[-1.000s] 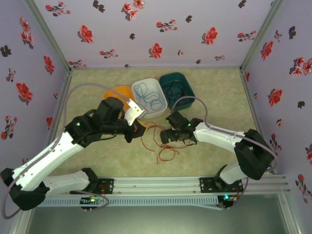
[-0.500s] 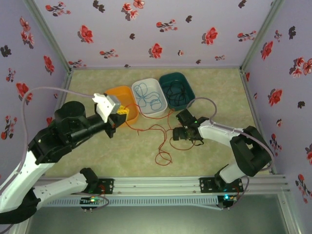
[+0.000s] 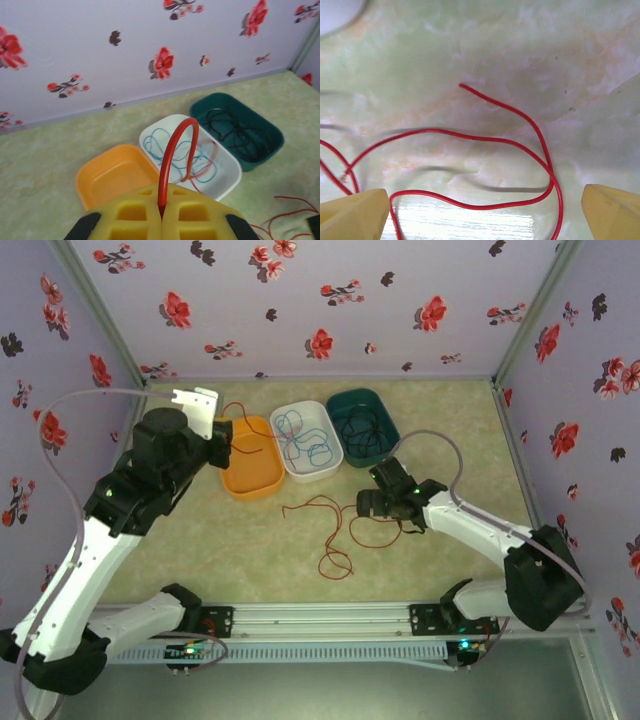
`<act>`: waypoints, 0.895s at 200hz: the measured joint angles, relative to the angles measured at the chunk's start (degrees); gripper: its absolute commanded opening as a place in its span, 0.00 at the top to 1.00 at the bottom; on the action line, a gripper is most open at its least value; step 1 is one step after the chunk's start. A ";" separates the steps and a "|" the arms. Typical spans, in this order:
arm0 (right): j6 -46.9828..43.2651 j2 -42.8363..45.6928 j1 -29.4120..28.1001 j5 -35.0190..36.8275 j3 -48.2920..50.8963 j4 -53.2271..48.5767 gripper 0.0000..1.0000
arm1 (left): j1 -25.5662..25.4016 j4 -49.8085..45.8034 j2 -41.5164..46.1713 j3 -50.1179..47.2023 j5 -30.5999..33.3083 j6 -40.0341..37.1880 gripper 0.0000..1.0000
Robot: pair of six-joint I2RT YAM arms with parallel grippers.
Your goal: Untangle the cables
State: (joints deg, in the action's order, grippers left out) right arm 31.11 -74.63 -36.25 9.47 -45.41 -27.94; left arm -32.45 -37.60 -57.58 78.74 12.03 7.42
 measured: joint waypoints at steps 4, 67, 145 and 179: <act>0.00 0.44 0.00 0.13 -0.13 -0.09 0.01 | 0.59 -0.44 -0.57 0.42 0.04 0.09 1.00; -0.02 5.35 0.00 3.82 -3.52 -2.62 0.01 | 7.34 -5.40 -7.54 2.43 0.00 1.95 1.00; 0.00 6.05 0.00 6.19 -4.24 -5.07 0.01 | 11.58 -7.43 -14.40 1.42 -0.24 3.72 1.00; -0.02 6.05 0.00 6.49 -4.90 -5.40 0.01 | 11.74 -7.39 -19.41 0.94 -0.68 4.37 1.00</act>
State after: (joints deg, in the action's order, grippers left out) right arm 31.09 -68.58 -36.25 15.97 -50.30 -33.34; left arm -20.71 -44.99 -76.99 79.68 11.35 11.79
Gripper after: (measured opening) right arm 0.993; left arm 0.066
